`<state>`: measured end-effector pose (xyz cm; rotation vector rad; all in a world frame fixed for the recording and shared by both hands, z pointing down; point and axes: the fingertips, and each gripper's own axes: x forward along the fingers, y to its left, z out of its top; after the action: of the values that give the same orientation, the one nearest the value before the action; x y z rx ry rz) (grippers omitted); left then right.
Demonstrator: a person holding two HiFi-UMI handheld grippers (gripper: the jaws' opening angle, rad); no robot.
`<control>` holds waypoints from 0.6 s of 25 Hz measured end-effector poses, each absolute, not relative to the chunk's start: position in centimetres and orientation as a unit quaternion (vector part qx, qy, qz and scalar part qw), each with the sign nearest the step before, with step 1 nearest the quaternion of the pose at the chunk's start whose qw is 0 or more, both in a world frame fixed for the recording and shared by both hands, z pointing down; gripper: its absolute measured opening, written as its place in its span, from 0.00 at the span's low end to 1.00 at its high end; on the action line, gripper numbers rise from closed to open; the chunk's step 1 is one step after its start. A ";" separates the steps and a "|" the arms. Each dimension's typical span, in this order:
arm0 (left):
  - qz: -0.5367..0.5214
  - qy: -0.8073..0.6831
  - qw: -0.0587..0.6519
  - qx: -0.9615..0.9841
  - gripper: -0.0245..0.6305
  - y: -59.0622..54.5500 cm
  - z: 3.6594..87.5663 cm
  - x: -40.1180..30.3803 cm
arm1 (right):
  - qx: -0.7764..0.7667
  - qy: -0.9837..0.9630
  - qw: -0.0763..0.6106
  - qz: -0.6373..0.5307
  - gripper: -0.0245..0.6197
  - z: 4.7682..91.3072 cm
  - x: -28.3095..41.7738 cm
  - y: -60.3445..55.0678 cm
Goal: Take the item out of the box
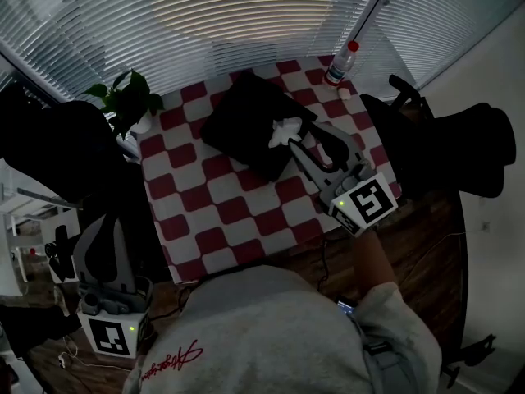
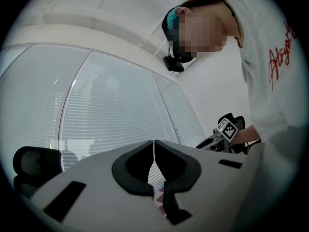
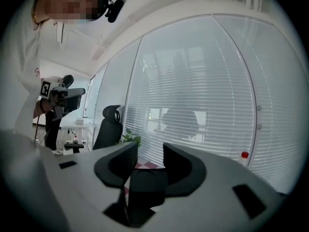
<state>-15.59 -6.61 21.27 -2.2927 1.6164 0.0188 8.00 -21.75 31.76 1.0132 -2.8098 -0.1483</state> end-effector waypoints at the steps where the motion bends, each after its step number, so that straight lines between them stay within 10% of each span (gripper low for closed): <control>1: 0.006 0.570 0.167 -0.805 0.07 -6.5 21.3 -15.7 | 0.337 -0.937 0.079 -0.048 0.29 32.0 8.0 -21.9; 15: 0.000 0.585 0.168 -0.793 0.07 -5.9 21.3 -16.5 | 0.333 -0.934 0.125 -0.032 0.30 35.8 7.9 -24.1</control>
<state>-16.47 -5.93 21.32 -2.2565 1.6633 0.0000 7.91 -24.12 35.78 0.9706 -2.7225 -0.0920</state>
